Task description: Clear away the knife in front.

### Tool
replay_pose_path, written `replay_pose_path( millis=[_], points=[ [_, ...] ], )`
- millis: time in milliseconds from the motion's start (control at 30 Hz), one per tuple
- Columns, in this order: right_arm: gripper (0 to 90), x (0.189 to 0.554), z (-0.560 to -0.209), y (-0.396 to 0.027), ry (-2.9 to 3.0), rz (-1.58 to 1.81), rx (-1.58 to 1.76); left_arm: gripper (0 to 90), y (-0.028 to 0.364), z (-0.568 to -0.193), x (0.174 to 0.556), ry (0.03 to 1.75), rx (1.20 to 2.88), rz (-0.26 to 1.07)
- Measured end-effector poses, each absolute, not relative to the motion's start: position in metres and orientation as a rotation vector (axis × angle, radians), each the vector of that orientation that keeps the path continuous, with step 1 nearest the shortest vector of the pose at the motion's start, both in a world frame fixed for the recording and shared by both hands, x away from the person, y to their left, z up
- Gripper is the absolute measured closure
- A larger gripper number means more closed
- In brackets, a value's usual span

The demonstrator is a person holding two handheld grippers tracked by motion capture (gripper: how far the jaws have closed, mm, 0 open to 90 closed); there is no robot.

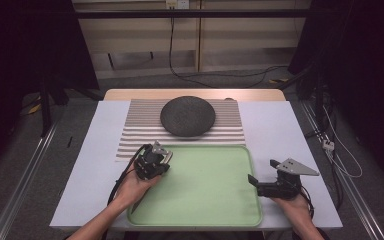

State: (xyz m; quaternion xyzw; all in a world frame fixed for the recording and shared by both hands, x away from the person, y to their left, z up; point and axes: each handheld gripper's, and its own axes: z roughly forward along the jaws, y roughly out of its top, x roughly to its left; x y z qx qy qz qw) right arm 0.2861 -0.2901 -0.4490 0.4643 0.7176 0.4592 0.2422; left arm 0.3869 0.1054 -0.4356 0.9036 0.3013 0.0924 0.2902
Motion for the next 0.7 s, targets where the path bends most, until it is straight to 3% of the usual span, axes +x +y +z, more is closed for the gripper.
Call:
replay_pose_path(
  millis=[700],
  points=[
    [0.8, 0.286, -0.449, -0.290, 1.962, 1.257, 1.268, 90.0, 0.122, -0.435, 0.389, 0.867, 2.407, 0.267]
  ],
)
